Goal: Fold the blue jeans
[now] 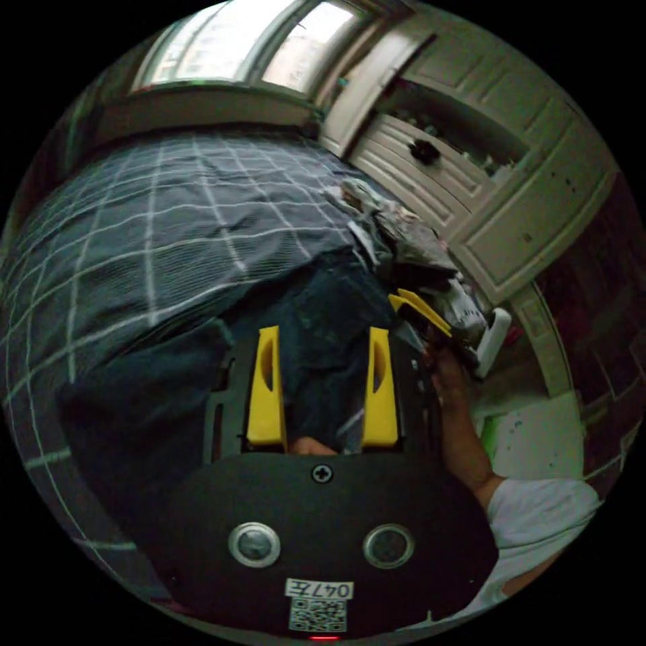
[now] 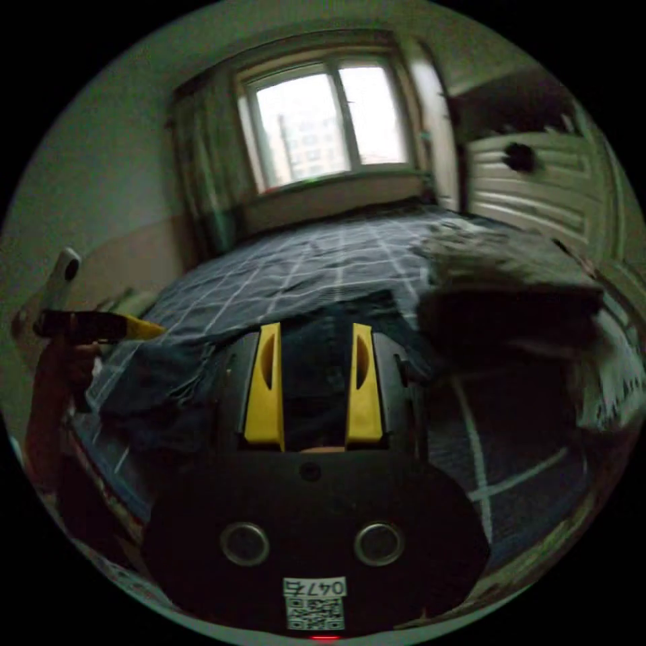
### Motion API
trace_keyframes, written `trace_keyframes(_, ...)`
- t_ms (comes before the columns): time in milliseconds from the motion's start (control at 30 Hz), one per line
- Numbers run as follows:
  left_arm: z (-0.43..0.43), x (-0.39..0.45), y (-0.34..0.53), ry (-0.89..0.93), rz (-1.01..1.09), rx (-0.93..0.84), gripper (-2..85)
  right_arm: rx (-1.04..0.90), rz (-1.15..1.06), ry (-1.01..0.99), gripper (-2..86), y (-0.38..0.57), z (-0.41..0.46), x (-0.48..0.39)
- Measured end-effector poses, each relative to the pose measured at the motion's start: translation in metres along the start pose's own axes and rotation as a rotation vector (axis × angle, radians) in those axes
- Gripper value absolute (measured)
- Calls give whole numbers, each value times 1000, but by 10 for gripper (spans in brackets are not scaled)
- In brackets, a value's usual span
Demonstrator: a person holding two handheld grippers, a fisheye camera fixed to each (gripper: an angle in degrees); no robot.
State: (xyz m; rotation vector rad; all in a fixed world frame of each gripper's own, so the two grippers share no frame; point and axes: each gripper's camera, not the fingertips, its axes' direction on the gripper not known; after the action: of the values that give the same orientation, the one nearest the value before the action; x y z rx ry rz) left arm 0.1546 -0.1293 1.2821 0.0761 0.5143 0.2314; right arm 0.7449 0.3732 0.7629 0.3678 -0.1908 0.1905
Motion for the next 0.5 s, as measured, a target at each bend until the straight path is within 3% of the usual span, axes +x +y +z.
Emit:
trace_keyframes(200, 126, 44, -167, -123, 158, -141, 168, -77, 63, 173, 148, 17, -45, 104)
trace_keyframes(367, 224, 32, -270, -55, 168, -271, 178, -216, 102, 77, 169, 21, -53, 154)
trace_keyframes(500, 284, 20, -322, 57, 238, -368, 192, -170, 165, 54, 168, 24, -84, 186)
